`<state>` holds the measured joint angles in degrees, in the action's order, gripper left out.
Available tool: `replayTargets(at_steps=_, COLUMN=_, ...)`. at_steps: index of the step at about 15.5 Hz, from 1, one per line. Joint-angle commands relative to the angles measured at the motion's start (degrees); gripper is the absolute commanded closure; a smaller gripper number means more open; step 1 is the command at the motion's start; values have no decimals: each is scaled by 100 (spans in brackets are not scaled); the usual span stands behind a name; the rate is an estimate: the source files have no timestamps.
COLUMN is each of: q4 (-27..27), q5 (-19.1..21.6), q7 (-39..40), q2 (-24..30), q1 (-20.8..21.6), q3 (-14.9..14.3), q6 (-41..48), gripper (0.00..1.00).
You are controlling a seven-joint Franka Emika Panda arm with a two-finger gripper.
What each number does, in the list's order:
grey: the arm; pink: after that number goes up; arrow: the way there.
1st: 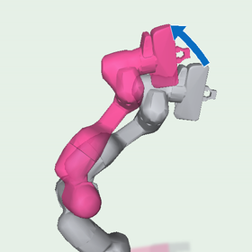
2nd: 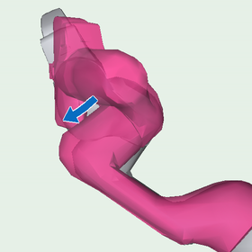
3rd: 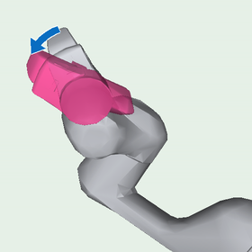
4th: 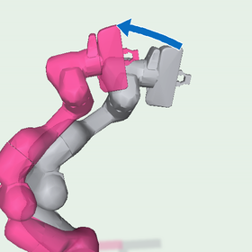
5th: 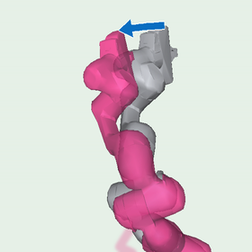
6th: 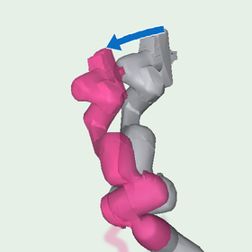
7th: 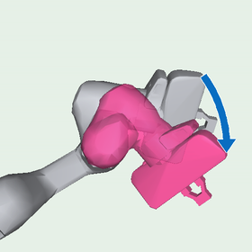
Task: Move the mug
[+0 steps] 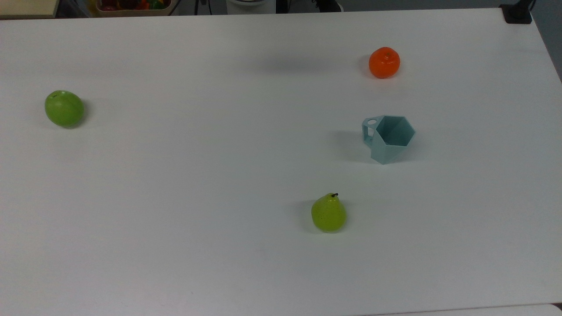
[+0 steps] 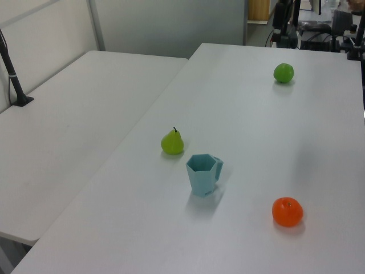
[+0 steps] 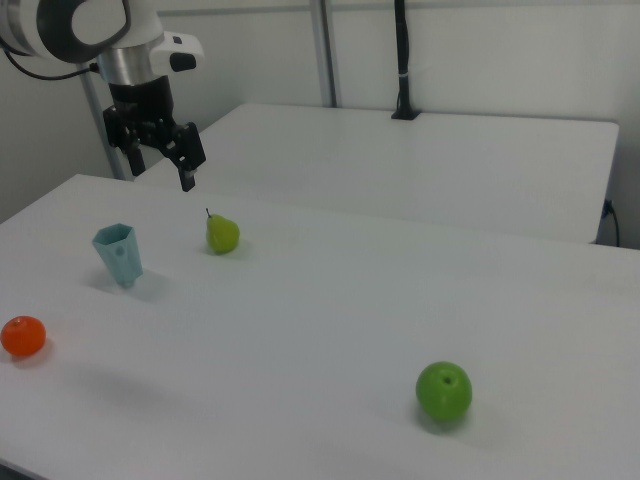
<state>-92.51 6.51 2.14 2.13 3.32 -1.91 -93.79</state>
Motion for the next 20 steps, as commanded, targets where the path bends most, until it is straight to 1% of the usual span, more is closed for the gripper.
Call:
replayTargets(at_steps=1, q4=-179, q5=35, q7=155, q2=95, q1=90, q3=-82, q6=-157, gripper=0)
replayTargets(at_steps=7, q4=-188, q5=35, q7=208, q2=42, q1=151, q3=-38, q6=-149, gripper=0)
replayTargets(at_steps=8, q4=-188, q5=44, q7=313, q2=25, q1=152, q3=-38, q6=-157, gripper=0)
replayTargets(at_steps=9, q4=-179, q5=70, q7=531, q2=-2, q1=152, q3=-29, q6=-157, gripper=0)
replayTargets(at_steps=13, q4=-171, q5=105, q7=1901, q2=-54, q1=301, q3=76, q6=-157, gripper=0)
replayTargets(at_steps=15, q4=-144, q5=62, q7=2447, q2=-168, q1=292, q3=269, q6=-184, gripper=0)
replayTargets(at_steps=16, q4=-127, q5=35, q7=2536, q2=-238, q1=301, q3=357, q6=-271, gripper=0)
replayTargets(at_steps=19, q4=-179, q5=26, q7=2485, q2=-432, q1=301, q3=848, q6=-964, gripper=0)
replayTargets(at_steps=20, q4=-179, q5=17, q7=2484, q2=-537, q1=301, q3=980, q6=-1088, gripper=2)
